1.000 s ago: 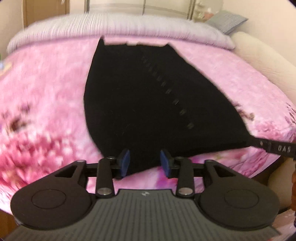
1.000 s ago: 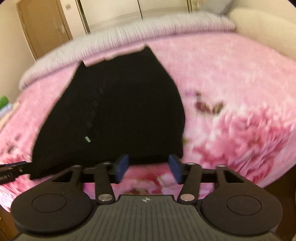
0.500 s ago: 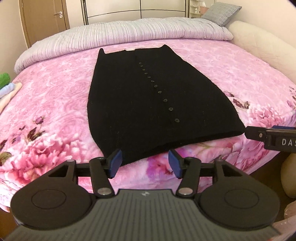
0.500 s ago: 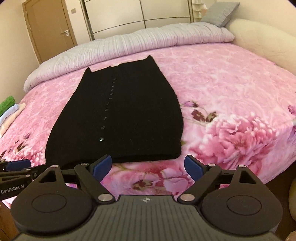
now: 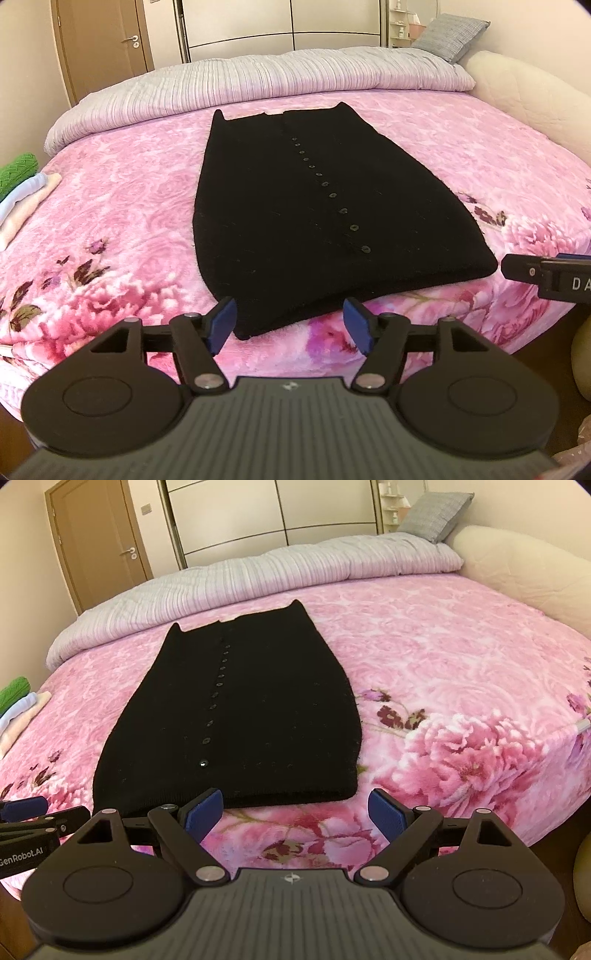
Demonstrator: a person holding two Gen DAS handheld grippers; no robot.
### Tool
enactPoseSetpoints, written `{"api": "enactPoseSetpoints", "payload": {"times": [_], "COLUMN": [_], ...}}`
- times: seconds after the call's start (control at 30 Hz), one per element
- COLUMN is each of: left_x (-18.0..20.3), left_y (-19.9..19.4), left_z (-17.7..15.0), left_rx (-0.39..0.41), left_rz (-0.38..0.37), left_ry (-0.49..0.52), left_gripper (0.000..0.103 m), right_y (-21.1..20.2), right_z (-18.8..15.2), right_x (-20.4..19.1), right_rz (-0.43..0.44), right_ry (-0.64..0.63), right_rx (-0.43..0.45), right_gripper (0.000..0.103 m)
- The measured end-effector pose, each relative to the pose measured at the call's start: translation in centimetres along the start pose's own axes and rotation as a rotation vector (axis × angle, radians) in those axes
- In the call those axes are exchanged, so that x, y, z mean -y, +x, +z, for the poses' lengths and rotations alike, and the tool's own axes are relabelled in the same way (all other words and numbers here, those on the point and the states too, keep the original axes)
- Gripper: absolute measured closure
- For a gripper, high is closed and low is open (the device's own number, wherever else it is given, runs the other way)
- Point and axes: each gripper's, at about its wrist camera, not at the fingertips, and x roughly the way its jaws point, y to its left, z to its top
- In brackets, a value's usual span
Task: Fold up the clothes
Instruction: 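Open both grippers and pull back from the flattened garment, then grasp the garment's hem edge with both grippers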
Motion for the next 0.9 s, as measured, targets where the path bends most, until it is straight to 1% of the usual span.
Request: {"api": "enactPoseSetpoints", "payload": {"times": [0.6,0.67,0.77,0.83,0.9], "left_x": [-0.7,-1.2,-2.8,-4.8,-6.9], "left_y": [-0.7,-0.9,-0.8,-0.2,0.7], "left_z": [-0.3,-0.2,-0.2,-0.4,-0.7], "left_rx": [0.013,0.015,0.027,0.024,0.012], "left_rz": [-0.007,-0.028,-0.095,-0.152,-0.205], "left_ry": [-0.010,-0.023,-0.086,-0.158,-0.239], "left_gripper": [0.039,0.039,0.039,0.039,0.044], "right_y": [-0.6,-0.8,-0.9,-0.6,-0.1], "right_z": [0.0,0.1,0.2,0.3,0.5], "right_x": [-0.2,0.0,0.5,1.4,2.9], "right_rz": [0.004,0.004,0.010,0.019,0.036], "right_ry": [0.008,0.012,0.018,0.034,0.077], "right_rx": [0.009,0.009,0.015,0.020,0.007], "right_gripper": [0.015,0.015,0.015,0.015,0.015]}}
